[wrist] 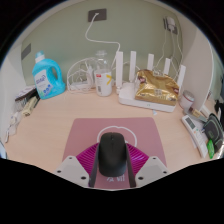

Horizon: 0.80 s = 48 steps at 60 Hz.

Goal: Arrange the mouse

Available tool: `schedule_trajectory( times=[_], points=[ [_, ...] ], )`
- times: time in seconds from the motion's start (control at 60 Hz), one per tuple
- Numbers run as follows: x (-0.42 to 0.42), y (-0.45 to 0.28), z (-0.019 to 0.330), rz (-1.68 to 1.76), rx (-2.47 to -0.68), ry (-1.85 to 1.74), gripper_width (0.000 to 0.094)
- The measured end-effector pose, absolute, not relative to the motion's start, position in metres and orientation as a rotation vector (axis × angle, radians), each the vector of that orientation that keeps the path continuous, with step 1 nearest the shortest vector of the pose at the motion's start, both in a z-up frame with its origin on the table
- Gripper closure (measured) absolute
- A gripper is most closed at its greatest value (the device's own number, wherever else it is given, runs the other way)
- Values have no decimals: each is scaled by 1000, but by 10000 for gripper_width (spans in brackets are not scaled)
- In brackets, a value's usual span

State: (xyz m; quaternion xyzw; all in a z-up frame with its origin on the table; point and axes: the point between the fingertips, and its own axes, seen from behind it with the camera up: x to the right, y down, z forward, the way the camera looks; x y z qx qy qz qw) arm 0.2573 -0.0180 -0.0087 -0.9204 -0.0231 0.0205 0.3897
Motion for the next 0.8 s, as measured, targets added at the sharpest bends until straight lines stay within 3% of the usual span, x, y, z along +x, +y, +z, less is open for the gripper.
schedule_trajectory(
  times=[0.1, 0.167, 0.2, 0.25, 0.617, 0.8],
  points=[
    [261, -21, -11, 51, -2345, -60, 400],
    [266, -24, -5, 9, -2339, -79, 142],
    [268, -26, 1, -5, -2329, -80, 73],
    [268, -30, 13, -14, -2317, -77, 109],
    [264, -114, 144, -134, -2217, -23, 84],
    [258, -167, 179, -138, -2187, -19, 88]
  ],
)
